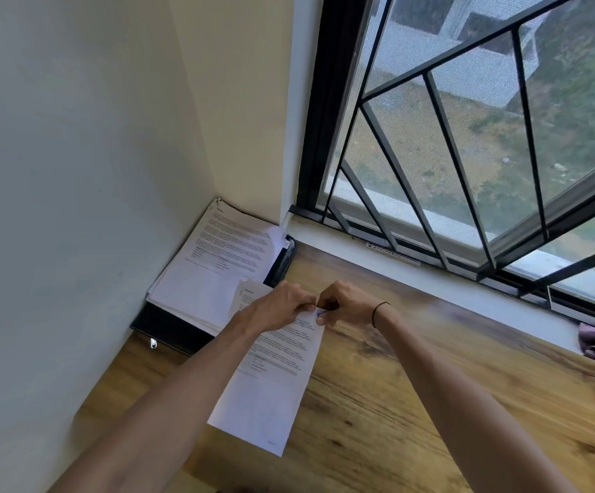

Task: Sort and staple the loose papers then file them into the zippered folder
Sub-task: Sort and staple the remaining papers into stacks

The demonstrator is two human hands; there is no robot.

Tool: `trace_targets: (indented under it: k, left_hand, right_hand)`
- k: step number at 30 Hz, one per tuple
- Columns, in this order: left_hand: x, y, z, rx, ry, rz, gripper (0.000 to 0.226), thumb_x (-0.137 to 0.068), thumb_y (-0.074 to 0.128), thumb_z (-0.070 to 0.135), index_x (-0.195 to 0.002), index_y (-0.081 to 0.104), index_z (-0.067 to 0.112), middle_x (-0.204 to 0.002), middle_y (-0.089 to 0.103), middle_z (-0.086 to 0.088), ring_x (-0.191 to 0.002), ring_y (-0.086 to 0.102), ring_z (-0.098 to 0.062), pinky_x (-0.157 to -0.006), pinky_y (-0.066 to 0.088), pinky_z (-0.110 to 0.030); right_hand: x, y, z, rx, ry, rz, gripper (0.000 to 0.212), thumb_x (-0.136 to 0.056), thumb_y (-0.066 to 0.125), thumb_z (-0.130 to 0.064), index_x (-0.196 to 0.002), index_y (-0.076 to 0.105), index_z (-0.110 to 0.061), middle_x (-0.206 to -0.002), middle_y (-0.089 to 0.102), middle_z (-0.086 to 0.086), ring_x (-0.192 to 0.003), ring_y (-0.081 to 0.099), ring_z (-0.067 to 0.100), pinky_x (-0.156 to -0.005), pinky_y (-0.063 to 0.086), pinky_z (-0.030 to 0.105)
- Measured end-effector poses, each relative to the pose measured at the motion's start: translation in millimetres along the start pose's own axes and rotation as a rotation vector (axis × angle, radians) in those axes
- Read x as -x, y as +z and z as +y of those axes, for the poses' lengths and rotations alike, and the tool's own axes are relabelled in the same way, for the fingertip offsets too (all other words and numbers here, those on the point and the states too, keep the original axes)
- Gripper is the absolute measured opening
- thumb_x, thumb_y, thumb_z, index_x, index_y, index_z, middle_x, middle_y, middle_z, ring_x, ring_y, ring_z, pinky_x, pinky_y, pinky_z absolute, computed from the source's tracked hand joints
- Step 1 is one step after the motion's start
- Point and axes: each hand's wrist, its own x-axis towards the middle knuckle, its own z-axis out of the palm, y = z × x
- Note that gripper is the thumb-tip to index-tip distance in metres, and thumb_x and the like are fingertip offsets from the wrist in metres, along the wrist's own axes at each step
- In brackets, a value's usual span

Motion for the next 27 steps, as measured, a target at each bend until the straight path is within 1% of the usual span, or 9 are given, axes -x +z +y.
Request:
trace_targets:
  k: [4,8,10,13,15,18,21,24,27]
  left_hand:
    - [0,0,-1,-0.008,-0.012,0.018,0.024,-0.093,0.069,0.012,-0.075,0.055,0.019,-0.072,0.059,0.012,-0.065,0.056,-0.005,-0.062,0.043,-0.018]
    - [3,-2,1,-0.033,-0.012,0.022,0.025,-0.093,0.068,0.009,-0.075,0.054,0.021,-0.071,0.056,0.016,-0.064,0.054,0.0,-0.06,0.041,-0.018]
    - [4,-2,-1,-0.042,-0.03,0.022,0.03,-0.093,0.066,0.008,-0.073,0.049,0.022,-0.069,0.051,0.02,-0.066,0.052,0.001,-0.064,0.04,-0.019]
    - [7,-3,-9,-0.1,-0.09,-0.011,0.026,-0.097,0.06,0.012,-0.075,0.048,0.02,-0.071,0.052,0.016,-0.075,0.052,-0.006,-0.08,0.04,-0.028]
    - [9,-6,-15,-0.114,-0.112,-0.003,0.022,-0.101,0.057,0.015,-0.079,0.054,0.016,-0.073,0.054,0.01,-0.077,0.052,-0.012,-0.078,0.034,-0.027]
    - [10,-14,-19,-0.111,-0.166,0.026,0.026,-0.105,0.054,0.023,-0.08,0.052,0.019,-0.077,0.049,0.004,-0.075,0.048,-0.015,-0.069,0.032,-0.02]
    - [12,-21,-30,-0.131,-0.218,0.07,0.029,-0.106,0.051,0.03,-0.079,0.043,0.034,-0.08,0.049,0.001,-0.081,0.051,-0.021,-0.069,0.043,-0.033]
    - [13,-29,-33,-0.175,-0.23,0.123,0.02,-0.108,0.047,0.03,-0.091,0.055,0.023,-0.088,0.053,-0.005,-0.089,0.05,-0.028,-0.076,0.045,-0.039]
    - [11,-35,-36,-0.211,-0.191,0.266,0.021,-0.107,0.047,0.029,-0.098,0.061,0.017,-0.09,0.06,-0.005,-0.089,0.053,-0.027,-0.086,0.047,-0.045]
  right_hand:
    - [-2,7,1,0.001,0.006,0.081,0.018,-0.083,0.083,-0.029,-0.081,0.07,-0.017,-0.076,0.064,-0.008,-0.068,0.054,0.009,-0.059,0.039,0.024]
    - [-4,13,-1,-0.017,0.008,0.052,0.02,-0.086,0.081,-0.028,-0.086,0.07,-0.011,-0.081,0.066,-0.005,-0.07,0.056,0.011,-0.06,0.041,0.023]
    - [-5,16,-2,-0.048,0.024,0.038,0.023,-0.089,0.079,-0.032,-0.091,0.068,-0.012,-0.089,0.068,-0.001,-0.077,0.061,0.018,-0.064,0.047,0.027]
    - [0,23,-2,-0.138,0.056,0.017,0.043,-0.081,0.083,-0.046,-0.1,0.064,-0.013,-0.096,0.069,0.002,-0.083,0.063,0.022,-0.071,0.051,0.036]
    - [3,34,-1,-0.35,0.114,0.067,0.053,-0.074,0.09,-0.044,-0.1,0.062,-0.008,-0.09,0.069,0.001,-0.077,0.061,0.017,-0.068,0.049,0.033]
    - [4,57,-1,-0.743,0.237,0.167,0.058,-0.068,0.096,-0.037,-0.096,0.06,0.0,-0.078,0.066,0.005,-0.065,0.056,0.019,-0.053,0.045,0.029]
    - [3,84,-12,-1.007,0.295,0.187,0.039,-0.072,0.095,-0.024,-0.083,0.061,-0.006,-0.071,0.062,0.009,-0.054,0.045,0.019,-0.046,0.035,0.027]
    - [0,109,-30,-1.156,0.322,0.286,0.03,-0.078,0.09,-0.013,-0.084,0.064,0.0,-0.067,0.062,0.01,-0.046,0.04,0.016,-0.043,0.032,0.025]
    - [-12,122,-45,-1.243,0.338,0.445,0.036,-0.078,0.09,-0.019,-0.089,0.064,0.003,-0.073,0.062,0.015,-0.047,0.043,0.016,-0.043,0.034,0.023]
